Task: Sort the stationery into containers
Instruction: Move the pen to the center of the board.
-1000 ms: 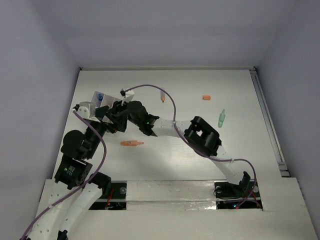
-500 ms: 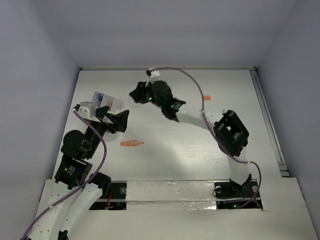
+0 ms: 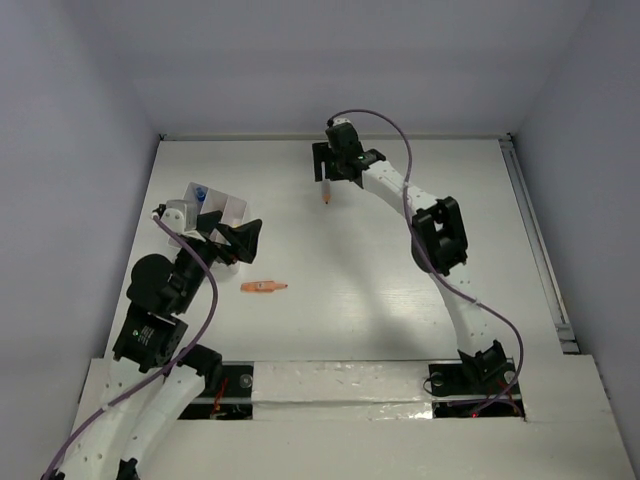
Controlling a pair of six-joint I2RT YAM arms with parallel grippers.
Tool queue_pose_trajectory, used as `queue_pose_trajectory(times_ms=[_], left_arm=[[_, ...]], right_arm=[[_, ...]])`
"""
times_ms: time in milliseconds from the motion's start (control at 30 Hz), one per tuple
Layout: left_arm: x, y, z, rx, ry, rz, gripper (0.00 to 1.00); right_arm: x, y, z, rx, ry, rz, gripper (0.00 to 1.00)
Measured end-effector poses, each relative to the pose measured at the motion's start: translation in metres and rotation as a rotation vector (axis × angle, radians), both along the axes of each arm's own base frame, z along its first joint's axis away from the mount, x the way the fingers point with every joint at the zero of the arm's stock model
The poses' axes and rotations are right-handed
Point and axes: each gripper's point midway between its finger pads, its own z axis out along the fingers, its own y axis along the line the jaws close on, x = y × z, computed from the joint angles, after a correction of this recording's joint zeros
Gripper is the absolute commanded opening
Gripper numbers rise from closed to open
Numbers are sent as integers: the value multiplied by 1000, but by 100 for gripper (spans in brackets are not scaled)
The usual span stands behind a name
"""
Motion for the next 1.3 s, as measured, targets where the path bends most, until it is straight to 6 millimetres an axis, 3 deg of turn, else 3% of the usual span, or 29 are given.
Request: queue_pose_trajectory(times_ms=[200,367,733,867,1000,1200,1300], left_arm=[[2,-1,-2,4,8,-3,99],[3,-1,-2,5,7,-9,99],[3,-4,-5,9,14,-22,99],[4,-6,-7,12,21,-31,99],[5,-8,-9,15,30,-42,99],[4,-12,-10,11,28,-62,99],[3,-13,-9,8,26,-71,99]], right_arm=[[-11,-4,-71,-102,158,37,82],[-10,-3,-71,-111,167,51,79],[-12,-6,-80,-164,137,77,15],[-26,-8,-80,-180,113,138,8],[-70,-11,-81,-245,120,265,7],[-182,-15,-83,-282,194,492,8],[-228,-24,-88,-287,226,556,33]])
